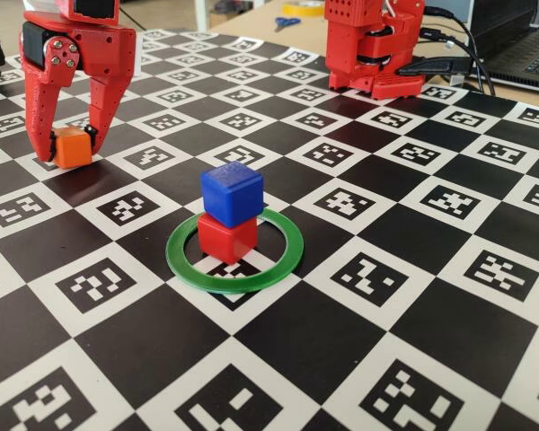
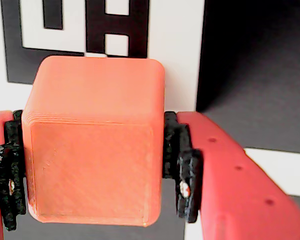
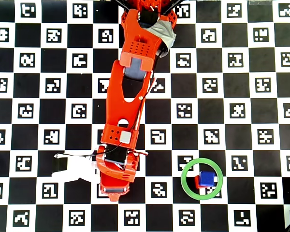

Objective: Grab the red cube then put it in the green circle then put the blue cube on top and finally the orange cube on top

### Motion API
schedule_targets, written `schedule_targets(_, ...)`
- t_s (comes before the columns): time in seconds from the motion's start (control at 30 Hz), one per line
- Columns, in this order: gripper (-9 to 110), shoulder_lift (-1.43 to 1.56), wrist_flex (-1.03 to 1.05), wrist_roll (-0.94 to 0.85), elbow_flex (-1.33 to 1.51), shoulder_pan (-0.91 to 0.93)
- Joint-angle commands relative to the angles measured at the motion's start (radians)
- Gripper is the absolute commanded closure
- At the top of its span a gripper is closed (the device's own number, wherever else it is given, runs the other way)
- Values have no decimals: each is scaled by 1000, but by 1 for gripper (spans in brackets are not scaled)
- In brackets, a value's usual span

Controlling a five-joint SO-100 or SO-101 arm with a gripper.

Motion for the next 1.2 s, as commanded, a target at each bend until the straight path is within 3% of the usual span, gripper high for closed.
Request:
schedule_targets(0.0,92,218,12,32,11,11)
schedule_targets(0.67,99,518,436,284,58,-187)
schedule_targets(1.17,104,566,482,443,49,-394)
